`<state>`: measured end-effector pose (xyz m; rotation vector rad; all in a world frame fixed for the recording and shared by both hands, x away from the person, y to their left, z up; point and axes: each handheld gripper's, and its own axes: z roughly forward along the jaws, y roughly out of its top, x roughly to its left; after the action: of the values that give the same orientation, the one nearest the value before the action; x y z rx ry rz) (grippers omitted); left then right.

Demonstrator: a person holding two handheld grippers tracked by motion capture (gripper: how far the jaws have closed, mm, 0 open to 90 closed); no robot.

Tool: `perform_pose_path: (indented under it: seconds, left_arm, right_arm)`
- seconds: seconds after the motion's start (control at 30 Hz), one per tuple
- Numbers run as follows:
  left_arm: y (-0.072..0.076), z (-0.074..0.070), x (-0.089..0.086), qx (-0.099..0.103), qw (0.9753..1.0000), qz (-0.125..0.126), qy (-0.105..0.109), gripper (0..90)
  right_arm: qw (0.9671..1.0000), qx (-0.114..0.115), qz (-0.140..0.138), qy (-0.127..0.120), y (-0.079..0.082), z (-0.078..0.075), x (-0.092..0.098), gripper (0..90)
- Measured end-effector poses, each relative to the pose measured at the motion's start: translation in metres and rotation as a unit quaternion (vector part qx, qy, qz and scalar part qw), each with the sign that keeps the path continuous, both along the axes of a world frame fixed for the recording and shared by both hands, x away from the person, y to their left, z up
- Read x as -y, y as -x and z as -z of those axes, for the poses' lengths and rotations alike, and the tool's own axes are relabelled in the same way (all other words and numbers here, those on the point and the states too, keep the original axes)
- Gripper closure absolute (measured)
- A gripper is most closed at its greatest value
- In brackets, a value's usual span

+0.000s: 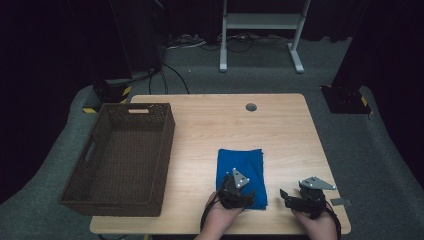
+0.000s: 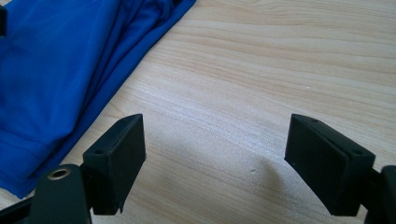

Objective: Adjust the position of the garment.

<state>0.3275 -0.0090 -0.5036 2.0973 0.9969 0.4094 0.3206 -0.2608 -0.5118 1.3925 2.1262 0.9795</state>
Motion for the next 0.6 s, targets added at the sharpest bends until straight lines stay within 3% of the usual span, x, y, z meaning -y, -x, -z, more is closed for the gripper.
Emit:
perform_pose_path:
  seconds: [0.23,0.33,0.6]
  left_arm:
    - [-0.001,0.012,0.017,0.001,0.9994,0.007,-0.034,32.6]
    - [-0.002,0.015,0.014,-0.005,0.9998,0.002,-0.018,32.2]
    - [-0.004,0.017,0.002,0.0,0.9999,0.003,-0.013,32.0]
  right_arm:
    - [0.9999,-0.008,0.003,0.007,-0.001,0.003,0.001,19.4]
    - [0.9999,-0.01,0.007,0.007,-0.002,0.004,0.002,18.8]
    - [0.9997,-0.017,0.011,0.016,-0.002,0.009,0.001,17.3]
